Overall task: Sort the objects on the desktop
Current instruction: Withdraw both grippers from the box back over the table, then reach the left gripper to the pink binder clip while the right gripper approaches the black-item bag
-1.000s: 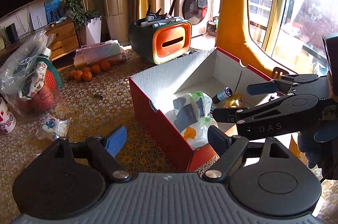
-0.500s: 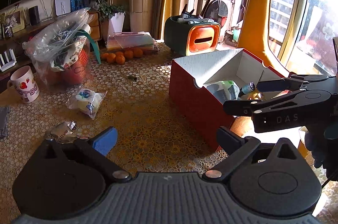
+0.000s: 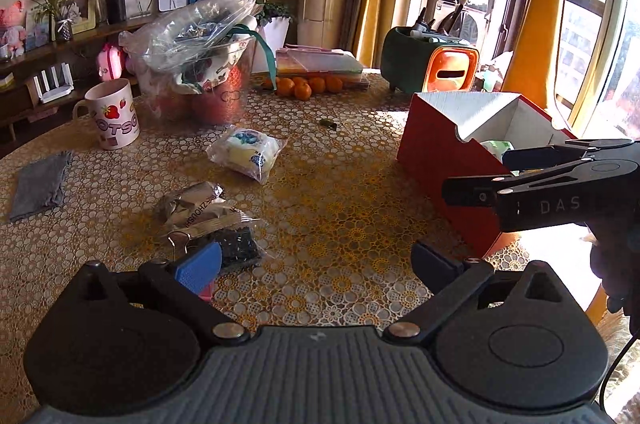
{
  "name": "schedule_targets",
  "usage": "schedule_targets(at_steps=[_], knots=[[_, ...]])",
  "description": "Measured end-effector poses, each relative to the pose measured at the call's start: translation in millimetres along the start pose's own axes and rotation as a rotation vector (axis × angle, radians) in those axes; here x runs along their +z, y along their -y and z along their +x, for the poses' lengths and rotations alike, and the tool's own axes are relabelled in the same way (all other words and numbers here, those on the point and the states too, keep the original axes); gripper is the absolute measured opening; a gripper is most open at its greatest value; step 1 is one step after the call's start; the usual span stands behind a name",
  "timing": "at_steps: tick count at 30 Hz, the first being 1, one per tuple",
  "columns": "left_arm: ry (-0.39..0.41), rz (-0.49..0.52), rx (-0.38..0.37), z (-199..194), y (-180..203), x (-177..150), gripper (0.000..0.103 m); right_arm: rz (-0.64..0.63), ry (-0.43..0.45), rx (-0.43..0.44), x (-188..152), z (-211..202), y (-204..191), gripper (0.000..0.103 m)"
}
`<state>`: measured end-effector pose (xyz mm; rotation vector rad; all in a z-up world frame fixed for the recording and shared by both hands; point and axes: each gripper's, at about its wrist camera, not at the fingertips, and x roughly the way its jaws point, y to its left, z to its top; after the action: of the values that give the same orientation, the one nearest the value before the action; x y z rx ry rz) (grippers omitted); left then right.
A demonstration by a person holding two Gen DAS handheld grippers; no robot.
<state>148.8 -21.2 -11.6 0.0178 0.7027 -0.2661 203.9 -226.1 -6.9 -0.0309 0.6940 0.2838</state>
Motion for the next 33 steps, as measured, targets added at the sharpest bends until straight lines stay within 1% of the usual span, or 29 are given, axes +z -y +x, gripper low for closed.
schedule_targets(at_steps=[3, 11, 16, 20, 28, 33], knots=[[0.004, 0.009, 0.031, 4, -10, -8, 0.102, -0.014, 0.002, 0.004, 3, 9, -11, 0.098], [0.009, 0.005, 0.08, 13, -34, -25, 0.102, -0.048, -0.017, 0.034, 10, 35, -36, 0.098], [0.018, -0.035, 0.132, 18, -54, -35, 0.102, -0.065, -0.024, 0.052, 17, 52, -44, 0.098], [0.008, -0.055, 0.171, 27, -68, -41, 0.101, -0.08, -0.031, 0.067, 22, 68, -49, 0.098], [-0.008, -0.074, 0.182, 49, -84, -47, 0.101, -0.092, -0.053, 0.089, 30, 101, -59, 0.098], [-0.02, -0.075, 0.19, 63, -88, -52, 0.101, -0.086, -0.074, 0.136, 23, 112, -74, 0.098]])
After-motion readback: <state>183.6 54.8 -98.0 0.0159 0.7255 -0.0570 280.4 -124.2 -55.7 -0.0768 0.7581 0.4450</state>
